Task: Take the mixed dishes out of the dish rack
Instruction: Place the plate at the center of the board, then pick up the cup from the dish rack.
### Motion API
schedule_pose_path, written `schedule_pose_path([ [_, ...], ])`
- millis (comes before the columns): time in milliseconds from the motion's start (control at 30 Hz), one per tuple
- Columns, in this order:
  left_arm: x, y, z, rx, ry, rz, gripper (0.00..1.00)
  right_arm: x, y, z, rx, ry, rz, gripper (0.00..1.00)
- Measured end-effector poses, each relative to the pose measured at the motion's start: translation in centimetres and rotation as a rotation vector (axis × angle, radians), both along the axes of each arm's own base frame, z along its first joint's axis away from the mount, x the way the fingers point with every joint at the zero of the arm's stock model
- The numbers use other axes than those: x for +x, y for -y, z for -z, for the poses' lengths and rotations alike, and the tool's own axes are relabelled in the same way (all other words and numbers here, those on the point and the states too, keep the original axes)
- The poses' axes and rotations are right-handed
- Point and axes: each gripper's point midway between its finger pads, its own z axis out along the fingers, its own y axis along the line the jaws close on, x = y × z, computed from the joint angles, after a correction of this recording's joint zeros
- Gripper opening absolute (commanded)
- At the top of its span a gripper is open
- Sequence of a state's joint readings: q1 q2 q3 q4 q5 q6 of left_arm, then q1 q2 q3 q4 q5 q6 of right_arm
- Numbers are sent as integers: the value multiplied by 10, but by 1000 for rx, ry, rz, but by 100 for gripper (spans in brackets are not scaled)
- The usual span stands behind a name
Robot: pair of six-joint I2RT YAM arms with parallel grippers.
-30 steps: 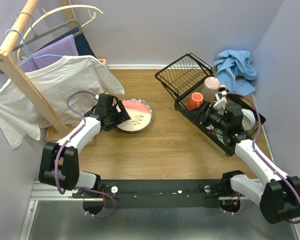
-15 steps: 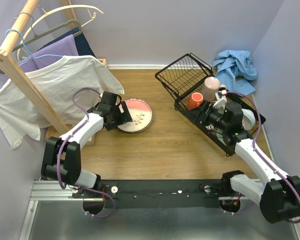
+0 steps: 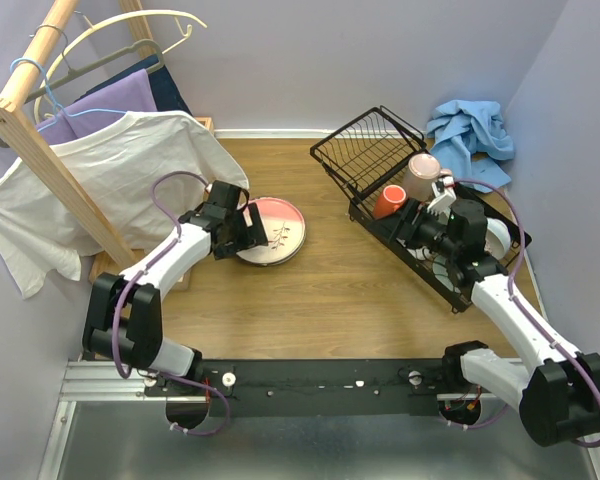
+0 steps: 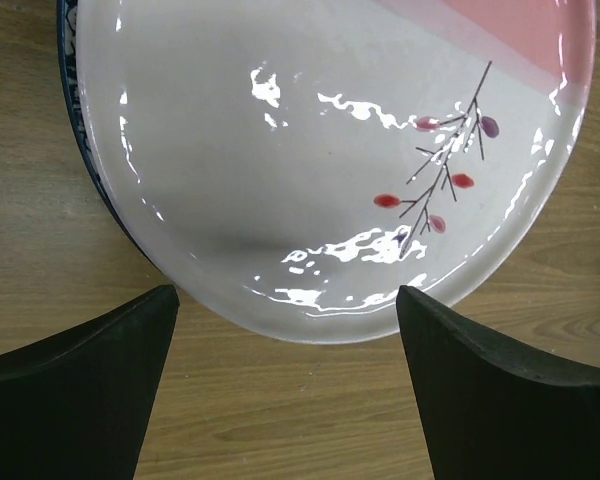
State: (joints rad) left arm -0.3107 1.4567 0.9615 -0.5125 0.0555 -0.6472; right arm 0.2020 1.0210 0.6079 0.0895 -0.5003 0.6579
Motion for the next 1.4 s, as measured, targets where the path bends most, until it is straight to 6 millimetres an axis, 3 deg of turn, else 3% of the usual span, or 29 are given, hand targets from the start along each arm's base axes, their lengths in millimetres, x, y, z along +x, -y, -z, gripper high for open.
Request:
schedule_pose_path([
  [133, -2, 2, -17, 2, 53, 18, 99, 6, 5, -9, -48, 32, 17, 100],
  [300, -12, -4, -63, -11, 221, 36, 99, 16, 17, -22, -148, 83, 50, 100],
  [400, -25, -13, -84, -13, 329, 43, 99, 22, 26, -28, -224, 118, 71, 100],
  [633, -59, -32, -111, -17, 559, 61, 99, 30, 47, -28, -359, 134, 135, 100],
  [867, -86, -46, -150, -39, 834, 64, 99, 37, 68, -32, -497, 135, 190, 100],
  [1100, -99, -52, -151, -32, 926, 74, 99, 42, 86, -28, -632, 118, 207, 100],
  [1400, -99, -46, -146, -15, 917, 140, 99, 42, 95, 2, -742, 17, 156, 100],
])
